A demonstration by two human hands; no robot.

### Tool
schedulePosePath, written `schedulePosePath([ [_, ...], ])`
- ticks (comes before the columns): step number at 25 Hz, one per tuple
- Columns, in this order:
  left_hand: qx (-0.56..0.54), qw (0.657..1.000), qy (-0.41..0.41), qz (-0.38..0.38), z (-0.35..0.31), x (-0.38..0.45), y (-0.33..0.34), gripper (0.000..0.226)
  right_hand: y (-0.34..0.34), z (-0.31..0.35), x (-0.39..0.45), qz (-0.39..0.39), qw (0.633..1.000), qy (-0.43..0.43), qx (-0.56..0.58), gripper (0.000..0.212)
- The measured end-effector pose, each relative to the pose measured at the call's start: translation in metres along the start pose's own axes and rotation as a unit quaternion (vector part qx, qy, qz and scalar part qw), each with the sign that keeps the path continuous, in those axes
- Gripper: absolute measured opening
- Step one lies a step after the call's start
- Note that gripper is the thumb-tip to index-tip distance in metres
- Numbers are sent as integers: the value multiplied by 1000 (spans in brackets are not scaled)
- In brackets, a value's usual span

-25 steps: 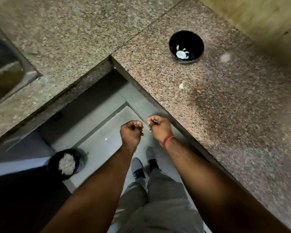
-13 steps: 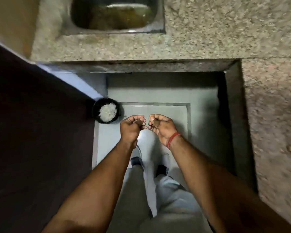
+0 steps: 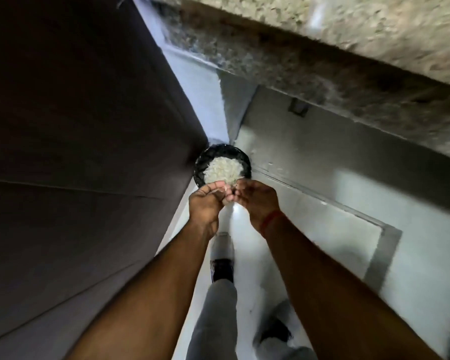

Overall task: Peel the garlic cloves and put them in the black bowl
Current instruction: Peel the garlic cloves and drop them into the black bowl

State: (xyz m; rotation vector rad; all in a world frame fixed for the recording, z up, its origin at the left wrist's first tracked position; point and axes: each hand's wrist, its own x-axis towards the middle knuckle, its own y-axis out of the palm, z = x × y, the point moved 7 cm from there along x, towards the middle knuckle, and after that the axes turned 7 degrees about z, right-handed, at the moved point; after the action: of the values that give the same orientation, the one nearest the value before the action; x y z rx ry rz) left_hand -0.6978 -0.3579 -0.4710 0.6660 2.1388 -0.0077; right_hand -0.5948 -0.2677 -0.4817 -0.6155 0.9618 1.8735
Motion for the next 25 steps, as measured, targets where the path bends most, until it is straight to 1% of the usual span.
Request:
schedulePosePath([
  [2,-8,1000,-17,-7,9,45,-16,19,8,-8,37,0,1000,-14,-21,20],
  [4,-25,998,-40,-29,19,84,-31,23,11,-19,72,-14,998,-16,-66,23],
  [6,-66,994,-77,-35,29,107,-38,26,13,-27,99,-34,984,-22,-174,27],
  [7,-91,991,-97,-26,32,114,-38,28,18,-28,109,-25,967,-41,-251,26],
  [8,-115,987,-115,-14,34,118,-36,33,29,-27,113,3,940,-65,-334,25],
  [9,-137,982,-126,-2,36,123,-34,42,41,-33,116,56,902,-96,-418,28],
  [10,-149,980,-134,4,36,129,-33,49,54,-41,116,116,845,-122,-508,34],
  [11,-153,978,-141,10,33,135,-33,51,58,-53,120,159,777,-131,-595,42],
  [12,-148,978,-145,9,29,140,-35,48,55,-61,125,172,708,-123,-674,49],
  [13,-142,979,-148,-1,26,144,-39,44,45,-66,134,164,650,-94,-736,54],
  [14,-130,980,-150,-15,24,147,-44,43,37,-66,140,145,613,-48,-776,58],
  [15,-122,980,-152,-28,22,147,-48,42,32,-61,143,132,597,-22,-791,60],
  [16,-119,981,-152,-35,22,147,-48,41,37,-58,144,135,602,-34,-786,61],
  [18,-132,978,-156,-28,18,143,-41,37,61,-54,136,184,637,-117,-739,59],
  [19,-124,978,-166,-22,17,143,-37,39,65,-62,135,212,640,-131,-727,60],
  [20,-115,978,-175,-14,15,141,-34,42,61,-67,135,220,635,-120,-730,63],
  [21,-107,978,-179,-6,13,138,-32,44,50,-71,141,206,630,-88,-744,64],
  [23,-95,982,-166,-7,13,136,-37,43,25,-62,150,131,612,-8,-780,64],
  [24,-95,983,-155,-15,15,134,-42,40,23,-54,148,113,620,2,-776,65],
  [25,-103,983,-150,-21,16,130,-43,36,31,-47,141,125,638,-40,-759,65],
])
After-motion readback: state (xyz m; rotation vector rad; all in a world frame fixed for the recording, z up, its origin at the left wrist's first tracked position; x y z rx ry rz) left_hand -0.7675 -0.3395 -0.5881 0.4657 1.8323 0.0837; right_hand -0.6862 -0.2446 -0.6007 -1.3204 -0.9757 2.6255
